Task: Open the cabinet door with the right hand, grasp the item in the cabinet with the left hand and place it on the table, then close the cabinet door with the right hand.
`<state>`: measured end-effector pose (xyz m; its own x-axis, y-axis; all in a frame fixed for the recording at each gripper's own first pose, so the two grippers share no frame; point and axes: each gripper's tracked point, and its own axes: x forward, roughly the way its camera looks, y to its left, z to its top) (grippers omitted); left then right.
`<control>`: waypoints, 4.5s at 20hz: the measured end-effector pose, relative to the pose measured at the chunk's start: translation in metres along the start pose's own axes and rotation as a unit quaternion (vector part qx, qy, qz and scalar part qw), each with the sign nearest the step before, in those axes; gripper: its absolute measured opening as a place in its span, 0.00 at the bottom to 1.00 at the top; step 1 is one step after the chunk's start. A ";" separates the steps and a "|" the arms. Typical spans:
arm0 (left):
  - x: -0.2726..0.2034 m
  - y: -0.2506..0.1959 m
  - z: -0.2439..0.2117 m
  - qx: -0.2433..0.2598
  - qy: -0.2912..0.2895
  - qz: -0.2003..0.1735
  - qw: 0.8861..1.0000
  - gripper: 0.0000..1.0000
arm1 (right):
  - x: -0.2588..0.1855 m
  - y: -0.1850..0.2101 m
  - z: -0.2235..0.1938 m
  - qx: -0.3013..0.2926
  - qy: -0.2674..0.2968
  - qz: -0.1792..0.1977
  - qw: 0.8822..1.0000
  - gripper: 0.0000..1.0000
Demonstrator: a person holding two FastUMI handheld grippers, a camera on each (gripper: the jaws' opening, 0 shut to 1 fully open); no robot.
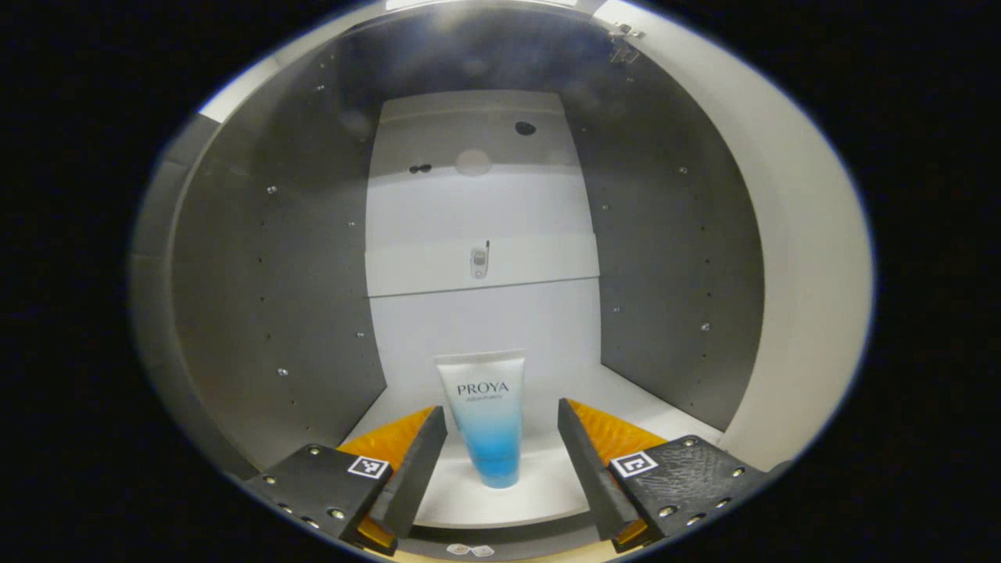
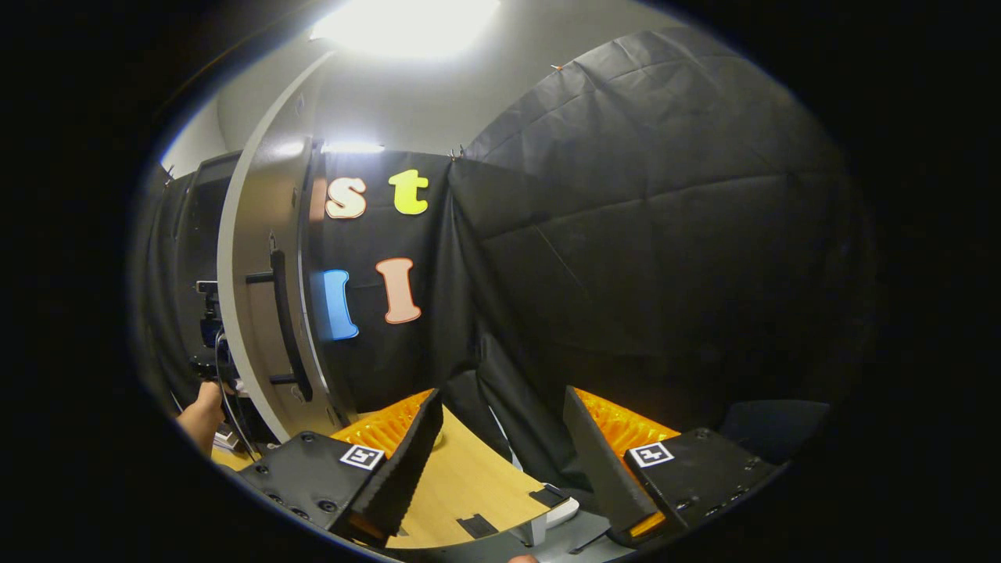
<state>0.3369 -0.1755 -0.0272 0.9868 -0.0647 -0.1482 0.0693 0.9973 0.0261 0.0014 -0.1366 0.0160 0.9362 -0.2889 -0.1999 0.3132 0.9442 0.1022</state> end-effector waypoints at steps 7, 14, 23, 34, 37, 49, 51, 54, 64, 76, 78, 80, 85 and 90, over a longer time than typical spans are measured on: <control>-0.003 0.011 0.000 -0.036 -0.003 -0.006 0.999 0.48 | -0.003 0.003 0.001 -0.005 0.001 0.000 1.000 0.98; -0.056 0.016 0.024 -0.035 -0.049 -0.027 0.998 0.48 | 0.000 0.004 0.007 -0.020 -0.010 0.022 1.000 0.98; -0.169 0.085 -0.003 -0.027 -0.078 0.022 0.996 0.47 | 0.030 0.006 0.015 -0.009 -0.018 0.078 0.997 0.98; -0.265 0.158 -0.140 -0.043 -0.016 0.081 0.996 0.48 | 0.059 0.009 0.010 0.027 -0.022 0.109 0.993 0.98; -0.274 0.159 -0.182 -0.053 -0.002 0.075 0.996 0.48 | 0.062 0.014 0.014 0.013 -0.027 0.108 0.994 0.98; -0.306 0.146 -0.317 -0.075 0.064 0.087 0.991 0.47 | 0.072 0.048 0.019 -0.041 -0.044 0.137 0.989 0.92; -0.309 0.144 -0.324 -0.071 0.067 0.089 0.991 0.48 | 0.075 0.050 0.014 -0.039 -0.036 0.143 0.988 0.92; -0.314 0.145 -0.331 -0.066 0.064 0.098 0.991 0.47 | 0.081 0.060 0.004 -0.038 -0.015 0.157 0.987 0.92; -0.325 0.143 -0.373 -0.089 0.070 0.127 0.985 0.49 | 0.092 0.082 0.000 -0.045 0.008 0.177 0.983 0.98; -0.316 0.131 -0.365 -0.061 0.063 0.121 0.989 0.67 | 0.101 0.099 -0.019 -0.067 0.027 0.192 0.979 0.98; -0.315 0.129 -0.361 -0.058 0.066 0.119 0.989 0.73 | 0.105 0.100 -0.022 -0.058 0.031 0.193 0.979 0.98; -0.315 0.130 -0.354 -0.052 0.068 0.122 0.989 0.84 | 0.107 0.100 -0.025 -0.055 0.035 0.194 0.979 0.98; -0.327 0.131 -0.277 -0.046 0.049 0.125 0.990 0.84 | 0.110 0.102 -0.019 -0.039 0.027 0.210 0.977 0.98; -0.341 0.130 -0.164 -0.025 0.018 0.128 0.991 0.84 | 0.098 0.110 -0.017 -0.014 0.022 0.248 0.968 0.98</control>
<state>-0.0141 -0.0178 -0.1351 0.9654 0.1912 -0.1774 -0.1908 0.9814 0.0193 0.1246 -0.0584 -0.0091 0.9623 0.2085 -0.1746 -0.1791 0.9690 0.1702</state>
